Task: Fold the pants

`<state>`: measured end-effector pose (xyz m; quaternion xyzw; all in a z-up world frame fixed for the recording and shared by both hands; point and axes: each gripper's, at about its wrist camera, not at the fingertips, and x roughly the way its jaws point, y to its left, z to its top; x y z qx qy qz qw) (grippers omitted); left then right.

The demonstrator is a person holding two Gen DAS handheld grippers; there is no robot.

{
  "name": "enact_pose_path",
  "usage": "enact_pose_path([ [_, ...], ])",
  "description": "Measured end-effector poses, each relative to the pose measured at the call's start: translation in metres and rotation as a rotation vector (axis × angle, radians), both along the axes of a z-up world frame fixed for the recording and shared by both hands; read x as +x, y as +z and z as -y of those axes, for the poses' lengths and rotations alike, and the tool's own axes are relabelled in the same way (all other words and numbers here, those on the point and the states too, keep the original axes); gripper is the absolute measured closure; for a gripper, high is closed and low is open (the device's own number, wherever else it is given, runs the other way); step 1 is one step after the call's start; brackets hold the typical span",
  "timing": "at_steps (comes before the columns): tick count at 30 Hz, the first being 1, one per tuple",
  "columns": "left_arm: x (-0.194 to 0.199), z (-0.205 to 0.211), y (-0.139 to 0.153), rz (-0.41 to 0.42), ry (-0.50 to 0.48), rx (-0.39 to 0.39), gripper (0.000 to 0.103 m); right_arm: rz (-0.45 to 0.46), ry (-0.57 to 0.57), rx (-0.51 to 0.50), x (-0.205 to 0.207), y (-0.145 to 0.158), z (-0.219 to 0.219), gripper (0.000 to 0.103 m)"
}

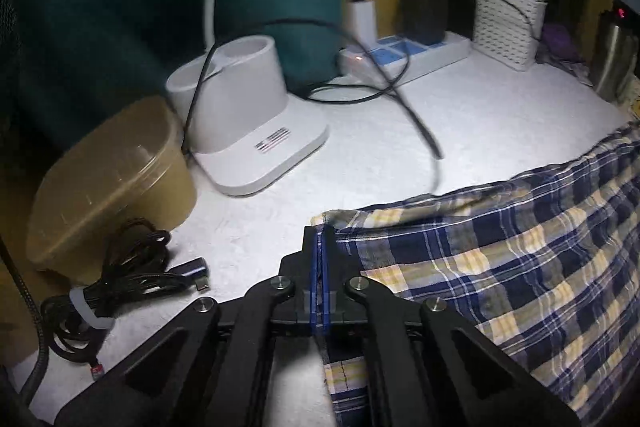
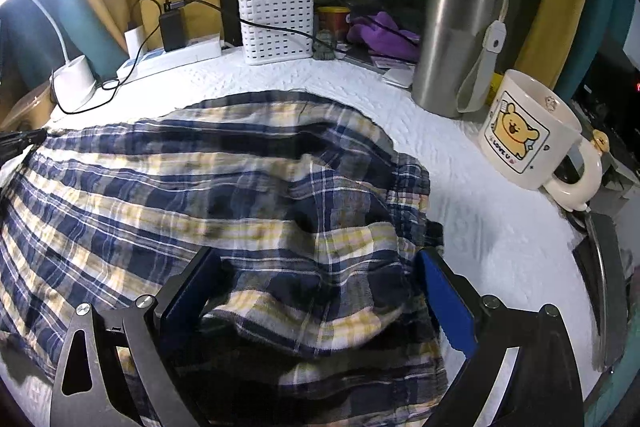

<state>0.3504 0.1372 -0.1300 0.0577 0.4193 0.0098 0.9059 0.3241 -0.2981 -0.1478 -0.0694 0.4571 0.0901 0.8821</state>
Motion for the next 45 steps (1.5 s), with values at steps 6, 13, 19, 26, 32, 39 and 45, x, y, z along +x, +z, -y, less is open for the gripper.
enact_pose_path([
  [6,-0.001,-0.006,0.010,0.005,0.022,-0.056,0.095,0.009,-0.011,-0.005,-0.003,0.001,0.001,0.005],
  [13,-0.039,0.000,0.038,0.056,0.032,-0.058,0.042,0.042,-0.048,0.004,-0.023,0.020,0.017,0.005],
  [19,-0.083,0.028,0.044,0.065,-0.013,-0.070,0.042,0.048,-0.075,0.017,-0.047,0.030,0.032,0.005],
  [26,-0.133,0.093,0.038,0.038,-0.123,-0.123,0.042,0.043,-0.118,0.044,-0.072,0.034,0.051,0.005],
  [32,-0.157,0.127,0.018,-0.024,-0.161,-0.162,0.042,0.010,-0.181,0.123,-0.075,0.018,0.066,0.005],
  [39,-0.168,0.129,-0.009,-0.080,-0.106,-0.131,0.042,-0.008,-0.157,-0.026,-0.075,-0.004,0.061,0.005],
  [45,-0.178,0.122,-0.010,-0.087,-0.070,-0.094,0.042,0.000,-0.173,-0.068,-0.088,-0.002,0.073,0.005],
])
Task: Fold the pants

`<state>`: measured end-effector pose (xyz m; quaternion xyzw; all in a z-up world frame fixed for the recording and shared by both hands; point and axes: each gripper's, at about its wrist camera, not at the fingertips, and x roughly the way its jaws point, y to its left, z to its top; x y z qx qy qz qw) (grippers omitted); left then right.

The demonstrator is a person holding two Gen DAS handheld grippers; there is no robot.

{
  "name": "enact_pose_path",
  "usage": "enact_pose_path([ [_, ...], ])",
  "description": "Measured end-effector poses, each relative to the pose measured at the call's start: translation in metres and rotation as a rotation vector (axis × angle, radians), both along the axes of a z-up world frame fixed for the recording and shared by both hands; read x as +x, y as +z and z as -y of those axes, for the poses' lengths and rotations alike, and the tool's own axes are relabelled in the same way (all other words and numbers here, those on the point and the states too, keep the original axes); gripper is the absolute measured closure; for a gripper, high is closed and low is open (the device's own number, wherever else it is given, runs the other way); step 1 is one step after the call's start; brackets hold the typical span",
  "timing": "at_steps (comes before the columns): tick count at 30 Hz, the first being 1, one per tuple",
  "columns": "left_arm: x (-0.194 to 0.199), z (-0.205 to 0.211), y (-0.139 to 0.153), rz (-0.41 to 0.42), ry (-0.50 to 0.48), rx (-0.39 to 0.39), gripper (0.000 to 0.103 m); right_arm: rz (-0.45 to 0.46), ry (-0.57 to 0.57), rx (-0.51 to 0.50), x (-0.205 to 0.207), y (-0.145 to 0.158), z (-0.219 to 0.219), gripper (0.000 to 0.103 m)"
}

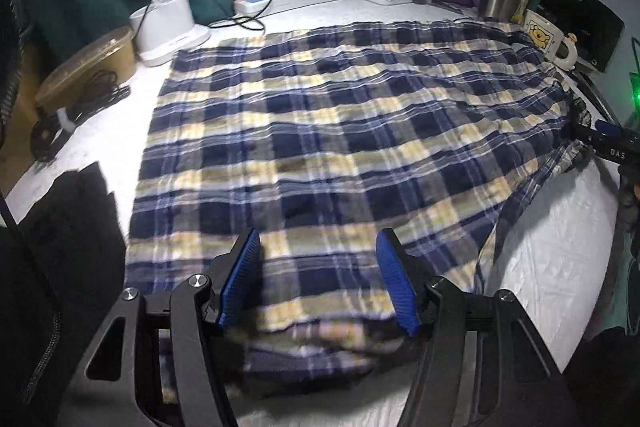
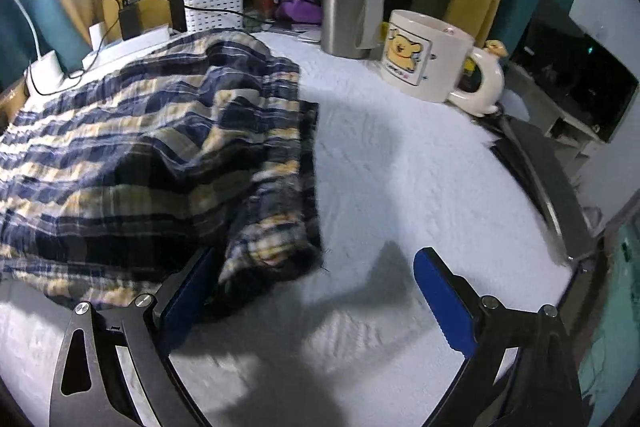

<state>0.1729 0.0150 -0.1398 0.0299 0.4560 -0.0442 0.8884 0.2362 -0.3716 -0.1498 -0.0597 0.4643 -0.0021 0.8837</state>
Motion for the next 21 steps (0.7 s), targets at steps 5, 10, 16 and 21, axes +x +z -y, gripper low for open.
enact_pose_path([
  [5,-0.018,-0.004,0.002,-0.025,-0.004,0.006,0.042,-0.003,-0.015,0.038,-0.014,0.005,0.008,0.005],
  [10,-0.030,-0.015,0.018,0.023,0.031,-0.010,0.042,-0.001,-0.007,0.154,-0.028,0.015,0.014,0.005],
  [16,-0.031,-0.032,0.036,0.089,0.121,-0.022,0.042,-0.026,0.020,0.285,-0.031,0.016,0.009,0.005],
  [21,-0.032,-0.038,0.038,0.095,0.144,-0.022,0.042,-0.054,0.055,0.342,-0.021,0.012,-0.005,0.005],
])
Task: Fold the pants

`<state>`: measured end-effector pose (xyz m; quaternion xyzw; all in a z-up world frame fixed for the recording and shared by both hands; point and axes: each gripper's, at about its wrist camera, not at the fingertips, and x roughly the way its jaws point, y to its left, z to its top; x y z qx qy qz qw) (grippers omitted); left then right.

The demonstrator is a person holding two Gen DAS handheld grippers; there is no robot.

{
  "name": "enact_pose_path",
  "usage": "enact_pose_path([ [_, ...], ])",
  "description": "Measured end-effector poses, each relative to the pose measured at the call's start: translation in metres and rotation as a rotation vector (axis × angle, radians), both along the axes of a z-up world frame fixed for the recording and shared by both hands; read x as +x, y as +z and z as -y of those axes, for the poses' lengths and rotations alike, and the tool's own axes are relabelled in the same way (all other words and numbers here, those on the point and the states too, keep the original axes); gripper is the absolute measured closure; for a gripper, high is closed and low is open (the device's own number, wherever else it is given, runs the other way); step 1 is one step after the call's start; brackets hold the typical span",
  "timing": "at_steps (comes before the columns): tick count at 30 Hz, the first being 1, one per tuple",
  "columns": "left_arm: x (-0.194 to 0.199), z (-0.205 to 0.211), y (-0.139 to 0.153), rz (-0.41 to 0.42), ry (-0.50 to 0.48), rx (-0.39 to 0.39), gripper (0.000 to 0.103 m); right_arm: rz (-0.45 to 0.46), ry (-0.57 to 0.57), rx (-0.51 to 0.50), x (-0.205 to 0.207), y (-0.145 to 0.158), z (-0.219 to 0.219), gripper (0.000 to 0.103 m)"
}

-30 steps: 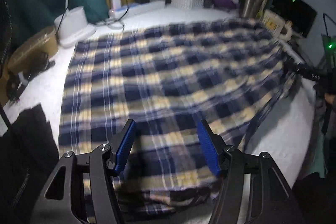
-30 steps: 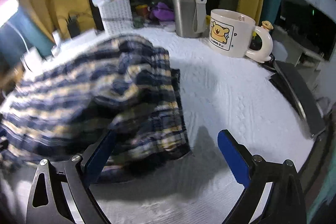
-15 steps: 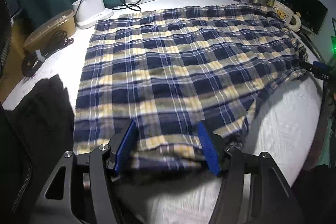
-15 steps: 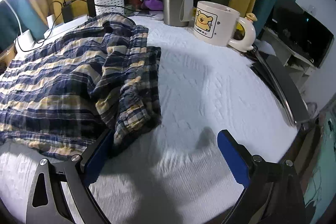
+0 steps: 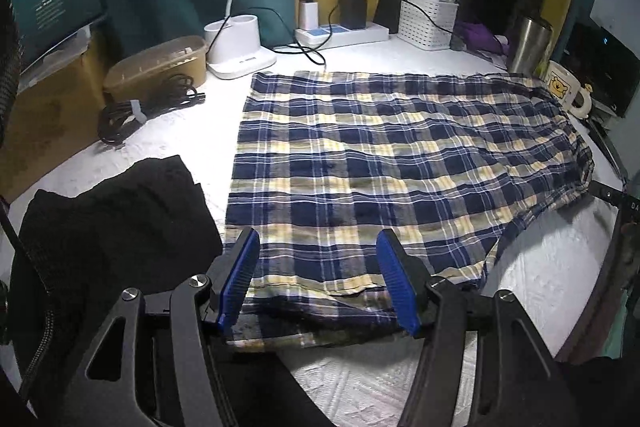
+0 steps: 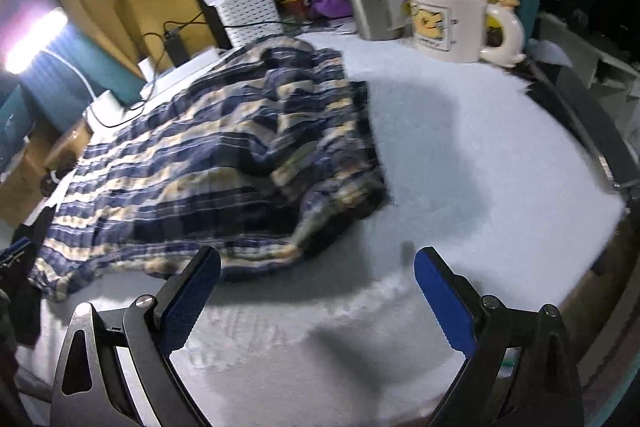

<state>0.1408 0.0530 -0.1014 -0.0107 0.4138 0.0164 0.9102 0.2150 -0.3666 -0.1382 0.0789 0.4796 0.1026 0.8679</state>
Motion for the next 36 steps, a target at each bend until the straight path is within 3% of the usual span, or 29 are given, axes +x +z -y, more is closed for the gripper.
enact_pose_path([
  [3,-0.001,-0.004,0.000,0.000,0.017,0.003,0.042,-0.003,0.015,0.012,0.007,-0.003,-0.009,0.000],
  [24,0.014,-0.042,-0.017,-0.057,0.143,-0.002,0.041,0.016,-0.064,0.252,0.081,-0.010,-0.006,0.001],
  [27,0.015,-0.039,-0.017,-0.059,0.136,-0.001,0.041,-0.006,-0.041,0.320,0.088,-0.016,-0.011,0.028],
  [29,0.016,-0.037,-0.014,-0.058,0.134,0.003,0.041,-0.016,-0.033,0.350,0.091,-0.020,-0.012,0.051],
  [30,0.016,-0.037,-0.013,-0.057,0.134,0.005,0.041,-0.025,-0.032,0.367,0.093,-0.023,-0.011,0.069],
  [33,0.016,-0.036,-0.010,-0.053,0.133,0.013,0.041,0.001,-0.027,0.389,0.092,-0.020,-0.004,0.079],
  [36,0.017,-0.035,-0.006,-0.052,0.133,0.021,0.041,0.029,-0.023,0.357,0.090,-0.014,0.006,0.082],
])
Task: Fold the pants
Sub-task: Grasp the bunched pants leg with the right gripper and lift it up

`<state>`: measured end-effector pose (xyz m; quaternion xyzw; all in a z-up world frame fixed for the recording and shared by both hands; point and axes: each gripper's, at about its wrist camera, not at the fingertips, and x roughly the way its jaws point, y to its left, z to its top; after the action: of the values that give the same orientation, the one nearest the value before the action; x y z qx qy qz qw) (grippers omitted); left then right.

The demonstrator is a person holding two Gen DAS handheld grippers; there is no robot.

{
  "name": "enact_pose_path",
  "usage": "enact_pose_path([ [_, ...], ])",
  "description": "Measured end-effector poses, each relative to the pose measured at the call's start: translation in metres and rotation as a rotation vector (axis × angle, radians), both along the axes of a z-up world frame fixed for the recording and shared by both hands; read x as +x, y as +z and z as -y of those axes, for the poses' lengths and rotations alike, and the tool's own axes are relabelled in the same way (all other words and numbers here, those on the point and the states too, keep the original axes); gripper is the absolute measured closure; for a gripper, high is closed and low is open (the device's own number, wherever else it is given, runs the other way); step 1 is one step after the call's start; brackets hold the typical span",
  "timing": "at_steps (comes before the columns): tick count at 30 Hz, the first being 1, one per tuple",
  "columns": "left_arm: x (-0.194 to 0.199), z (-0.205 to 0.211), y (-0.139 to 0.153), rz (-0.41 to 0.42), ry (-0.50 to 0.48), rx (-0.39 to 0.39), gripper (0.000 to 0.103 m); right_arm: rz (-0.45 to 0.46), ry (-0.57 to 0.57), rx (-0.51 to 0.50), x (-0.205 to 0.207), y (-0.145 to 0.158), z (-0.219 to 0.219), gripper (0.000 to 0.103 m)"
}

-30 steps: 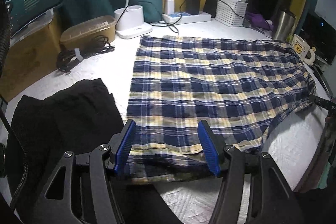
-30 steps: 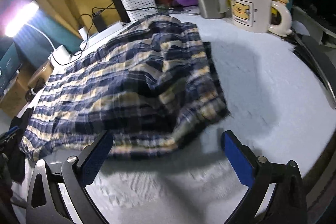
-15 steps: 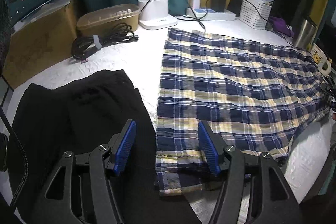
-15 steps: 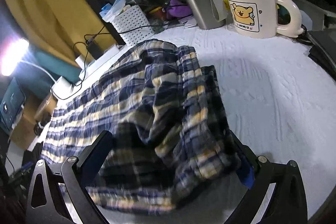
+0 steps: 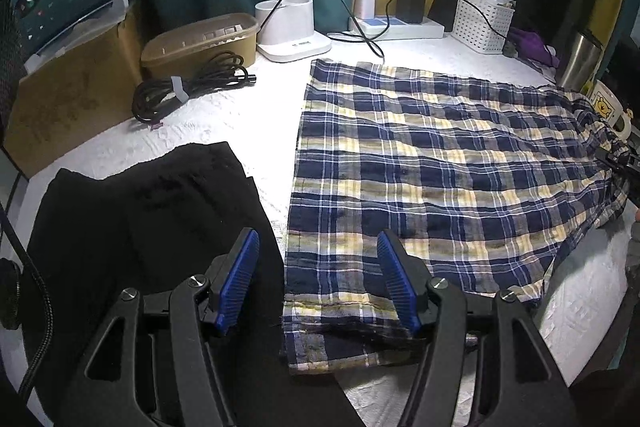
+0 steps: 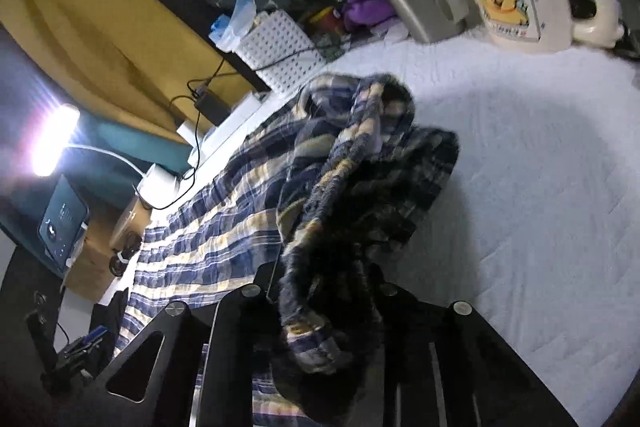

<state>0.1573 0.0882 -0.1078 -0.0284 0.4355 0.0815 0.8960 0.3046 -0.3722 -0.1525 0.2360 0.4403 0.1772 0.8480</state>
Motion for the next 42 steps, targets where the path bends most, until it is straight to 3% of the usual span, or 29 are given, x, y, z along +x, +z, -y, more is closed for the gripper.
enact_pose_path([
  [11,0.009,0.023,0.002,-0.009,-0.061,0.003,0.041,0.069,-0.043,-0.075,-0.002,0.027,0.050,0.086],
  [18,0.015,0.029,0.002,-0.013,-0.069,-0.018,0.041,0.094,-0.020,-0.103,-0.005,0.036,0.053,0.086],
  [28,0.026,0.047,-0.006,-0.006,-0.140,-0.053,0.041,0.132,-0.113,-0.180,-0.003,0.061,0.097,0.086],
  [42,0.037,0.028,0.009,0.078,-0.179,-0.064,0.041,0.203,-0.065,-0.195,-0.006,0.101,0.058,0.086],
])
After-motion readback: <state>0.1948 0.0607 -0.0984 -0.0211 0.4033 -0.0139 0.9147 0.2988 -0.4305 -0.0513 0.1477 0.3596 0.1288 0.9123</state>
